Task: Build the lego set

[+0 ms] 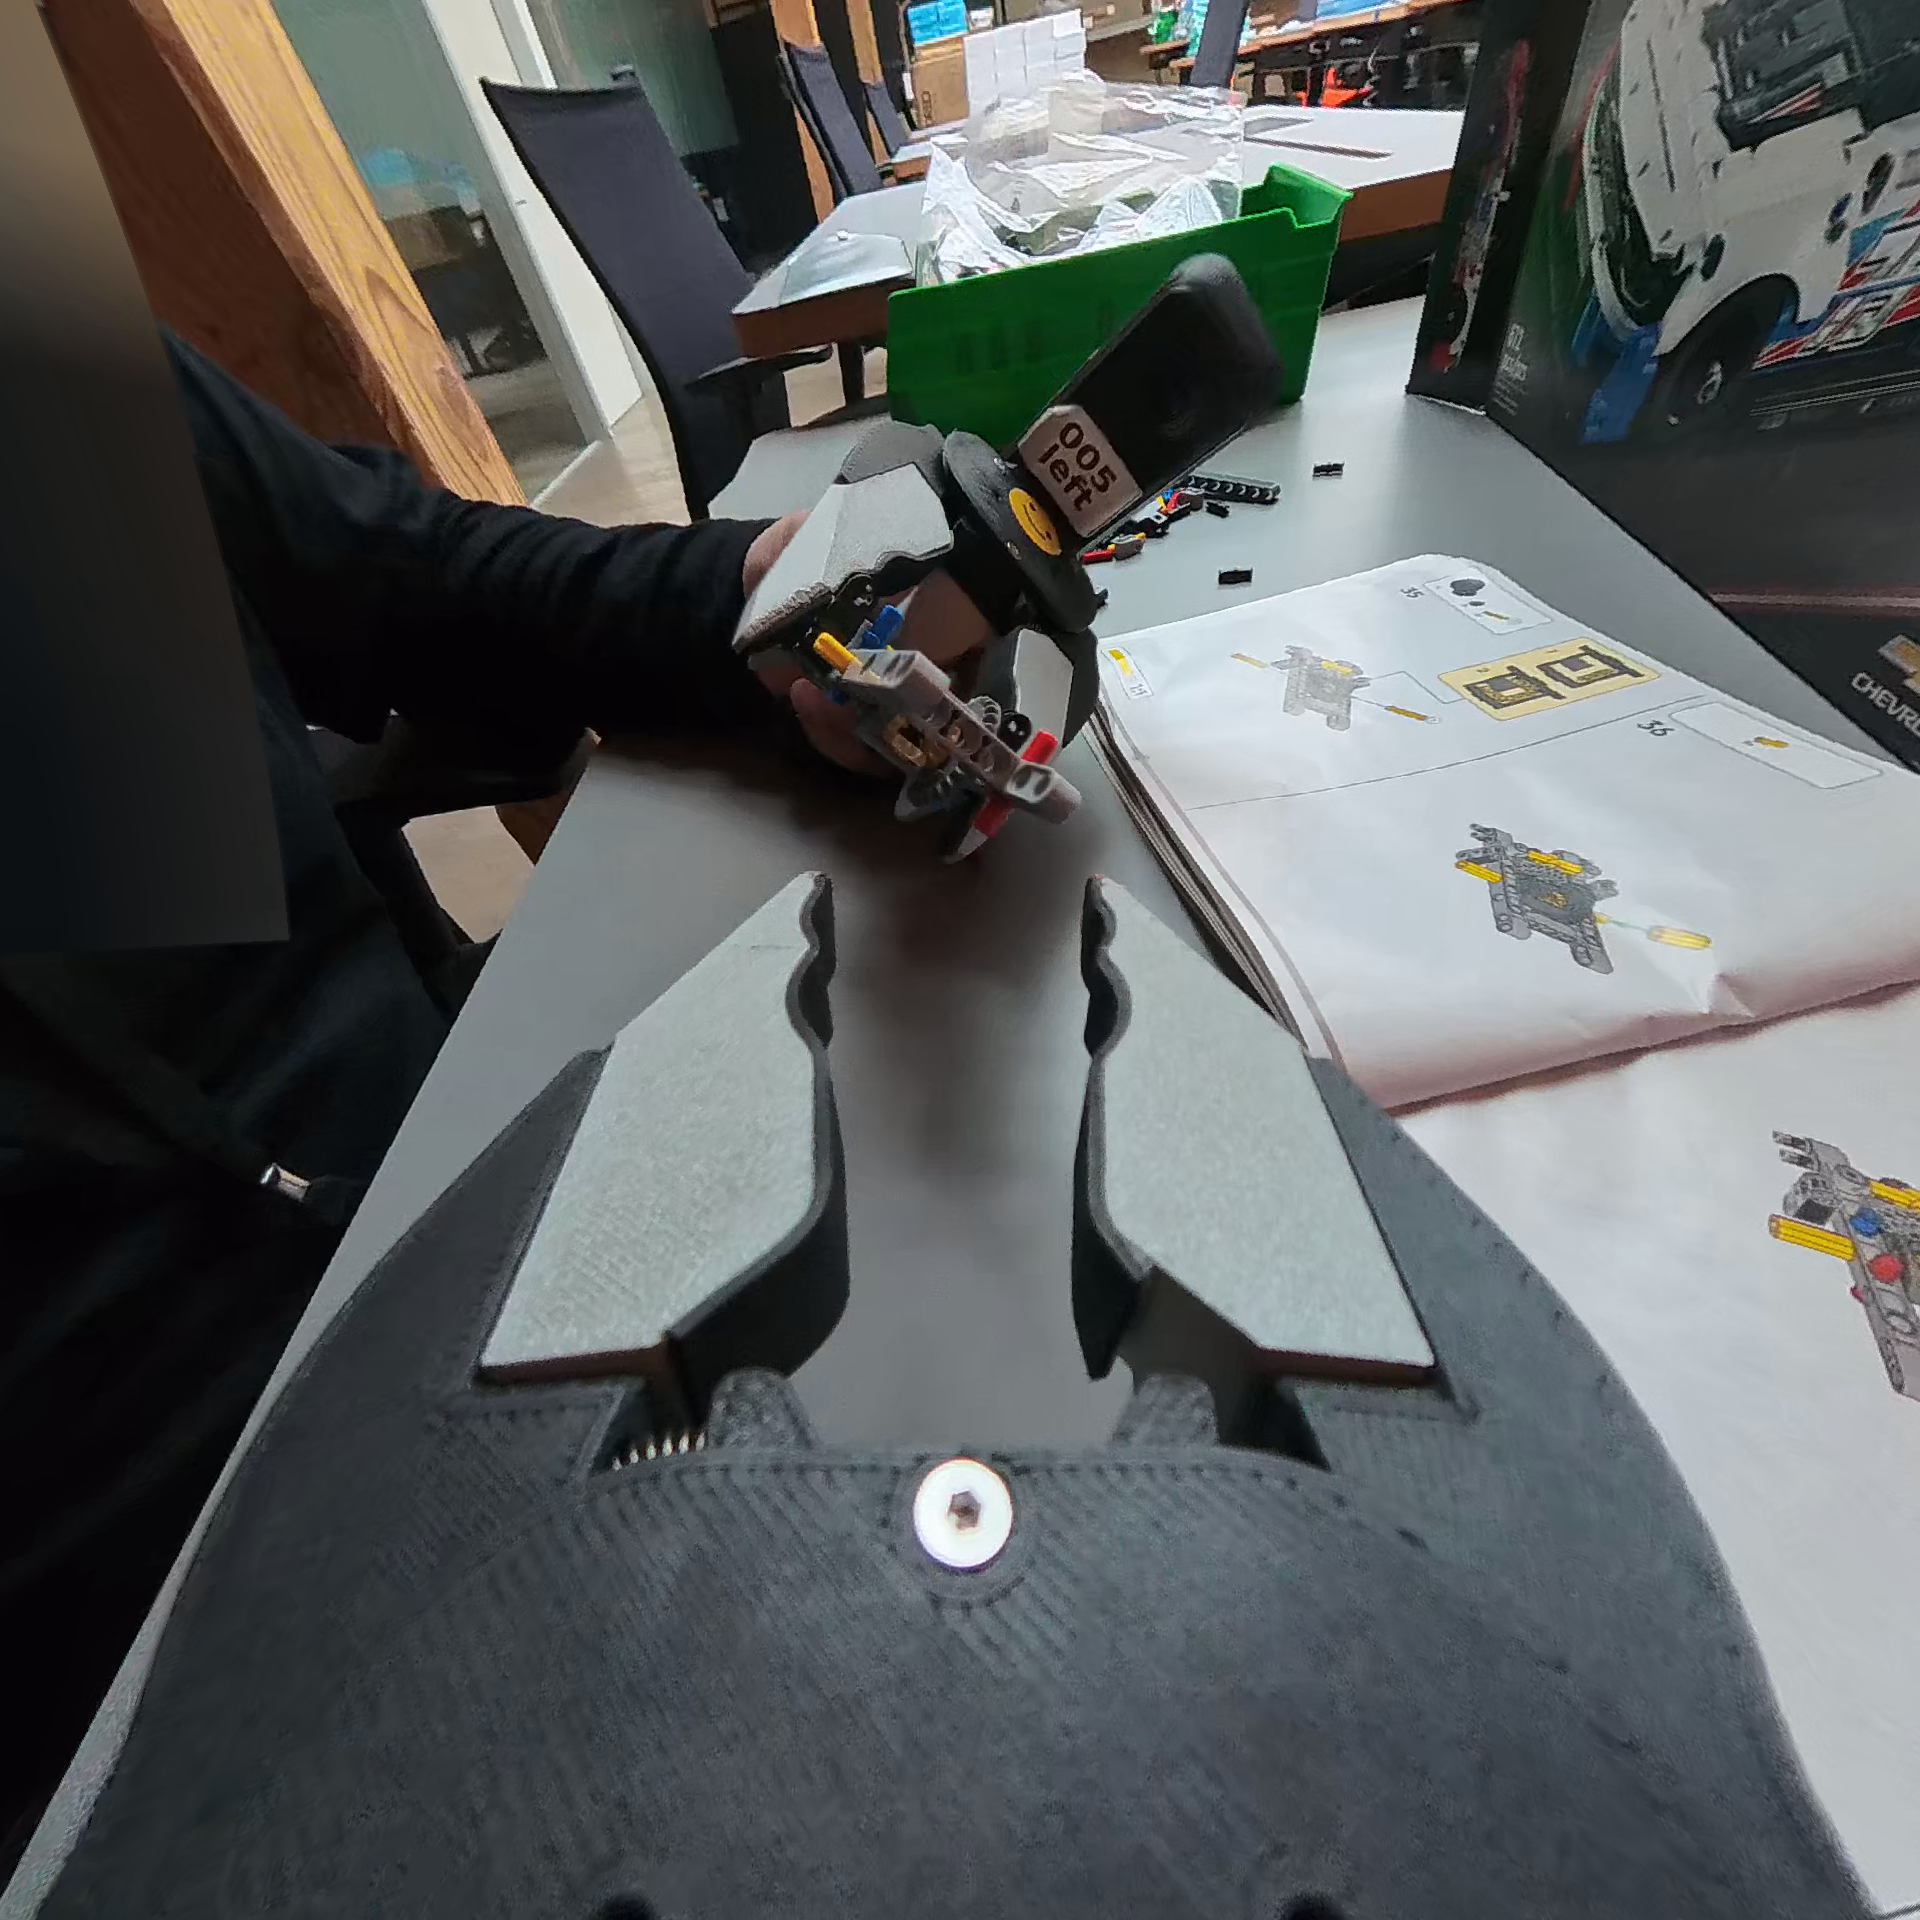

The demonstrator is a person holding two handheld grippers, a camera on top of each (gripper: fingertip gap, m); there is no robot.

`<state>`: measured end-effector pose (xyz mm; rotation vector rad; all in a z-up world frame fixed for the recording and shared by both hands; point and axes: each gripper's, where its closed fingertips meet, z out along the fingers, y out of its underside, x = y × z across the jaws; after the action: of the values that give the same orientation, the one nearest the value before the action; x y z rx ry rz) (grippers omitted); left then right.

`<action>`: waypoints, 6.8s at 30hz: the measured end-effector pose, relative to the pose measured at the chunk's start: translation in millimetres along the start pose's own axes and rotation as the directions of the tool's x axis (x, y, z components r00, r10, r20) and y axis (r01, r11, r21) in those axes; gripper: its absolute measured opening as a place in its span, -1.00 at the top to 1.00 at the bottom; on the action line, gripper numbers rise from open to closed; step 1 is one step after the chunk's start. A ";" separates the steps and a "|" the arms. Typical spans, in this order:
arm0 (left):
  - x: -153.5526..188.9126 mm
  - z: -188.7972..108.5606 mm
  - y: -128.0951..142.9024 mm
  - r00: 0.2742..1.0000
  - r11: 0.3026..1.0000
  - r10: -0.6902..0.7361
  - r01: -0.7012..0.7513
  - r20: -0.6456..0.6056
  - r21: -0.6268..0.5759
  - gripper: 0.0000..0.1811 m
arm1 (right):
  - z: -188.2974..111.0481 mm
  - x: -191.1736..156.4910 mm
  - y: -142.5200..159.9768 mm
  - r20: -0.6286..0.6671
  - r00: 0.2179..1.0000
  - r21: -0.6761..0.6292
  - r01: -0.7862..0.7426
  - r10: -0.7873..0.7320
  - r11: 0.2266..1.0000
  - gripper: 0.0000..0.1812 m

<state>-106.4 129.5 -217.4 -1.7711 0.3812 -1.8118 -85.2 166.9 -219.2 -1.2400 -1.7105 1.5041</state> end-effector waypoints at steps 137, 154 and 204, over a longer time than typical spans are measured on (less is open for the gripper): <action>-19.9 26.0 50.4 0.306 0.466 0.882 -0.454 0.358 -0.759 0.98 | 27.1 -48.6 44.6 -0.087 0.746 -0.384 0.586 -0.660 0.713 1.00; -22.8 27.3 57.7 0.317 0.465 0.881 -0.448 0.350 -0.764 0.98 | 27.7 -51.8 52.4 -0.054 0.765 -0.428 0.562 -0.641 0.708 1.00; -4.2 20.6 23.3 0.522 0.791 0.611 -0.400 0.595 -0.462 0.78 | 23.2 -39.4 20.2 -0.220 0.825 -0.254 0.466 -0.520 0.847 0.99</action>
<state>-81.8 117.2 -232.5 -2.0959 0.7474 -0.5581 -82.5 120.4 -237.2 -0.9341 -1.8253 0.8296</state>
